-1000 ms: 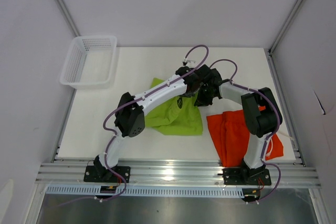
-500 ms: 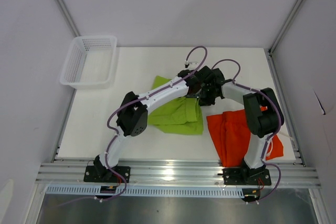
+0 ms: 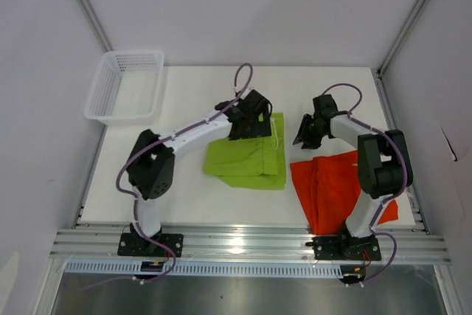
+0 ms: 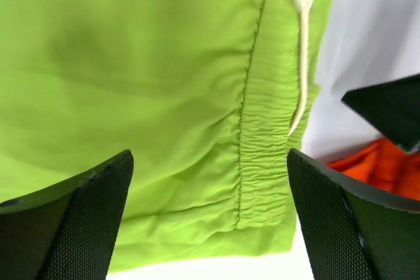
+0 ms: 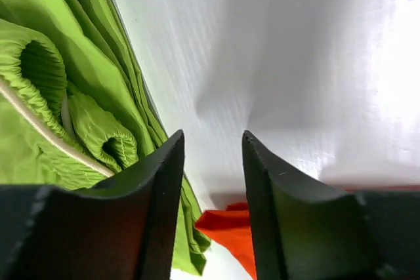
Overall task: Fold and stack the shorts
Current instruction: Fold the shorts
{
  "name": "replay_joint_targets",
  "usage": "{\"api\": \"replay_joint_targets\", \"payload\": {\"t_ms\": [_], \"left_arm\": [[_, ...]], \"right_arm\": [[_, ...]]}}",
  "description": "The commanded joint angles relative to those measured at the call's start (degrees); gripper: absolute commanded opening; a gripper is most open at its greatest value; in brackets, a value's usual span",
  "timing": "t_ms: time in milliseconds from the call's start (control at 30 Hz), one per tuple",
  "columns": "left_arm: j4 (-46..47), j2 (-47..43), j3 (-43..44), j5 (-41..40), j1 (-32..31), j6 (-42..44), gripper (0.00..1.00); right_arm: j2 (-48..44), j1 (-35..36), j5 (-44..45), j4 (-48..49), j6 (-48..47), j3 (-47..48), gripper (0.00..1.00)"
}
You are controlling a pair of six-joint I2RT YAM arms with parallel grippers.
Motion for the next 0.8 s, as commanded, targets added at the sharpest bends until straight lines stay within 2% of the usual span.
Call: {"api": "replay_joint_targets", "payload": {"t_ms": [0,133,167,233,367,433,567,600,667,700,733,767], "left_arm": [[7.57,-10.2,-5.83,3.59,3.82,2.98,0.99],[13.97,-15.84,-12.44,11.32,7.6,6.39,0.99],[14.34,-16.54,-13.67,12.38,9.35,7.19,0.99],[13.21,-17.78,-14.47,13.44,11.47,8.16,0.99],[12.85,-19.88,-19.55,15.19,18.57,9.31,0.99],[13.98,-20.59,-22.1,17.21,20.78,9.48,0.99],[15.4,-22.52,-26.42,17.74,24.74,9.49,0.99],[15.83,-22.87,-27.99,18.01,25.18,9.48,0.98],[16.1,-23.84,-28.89,18.36,25.89,9.31,0.98],[16.1,-25.15,-30.19,18.36,25.98,9.39,0.98],[16.01,-25.94,-30.38,18.28,26.15,9.22,0.98],[15.32,-26.74,-30.56,18.45,26.33,9.31,0.98]], "right_arm": [[-4.62,-1.59,-2.38,0.64,-1.64,-1.11,0.44],[-9.0,-1.77,-6.94,4.78,-1.72,-4.71,0.55],[-9.89,-1.6,-8.01,5.57,-1.73,-5.33,0.58],[-11.82,-0.98,-9.33,6.1,-1.73,-6.47,0.7],[-20.15,1.65,-9.43,5.75,1.24,-8.58,0.78],[-22.98,5.24,-7.68,3.3,4.06,-8.94,0.84],[-30.71,15.43,2.85,2.23,17.22,-12.18,0.86],[-34.21,17.8,8.53,3.37,25.26,-14.72,0.86],[-37.83,26.94,17.15,3.99,35.31,-17.54,0.84],[-39.5,30.27,27.12,2.17,41.28,-19.38,0.84],[-41.6,33.61,31.22,1.45,51.0,-20.01,0.84],[-42.23,39.39,35.09,0.05,56.06,-20.28,0.84]]}}
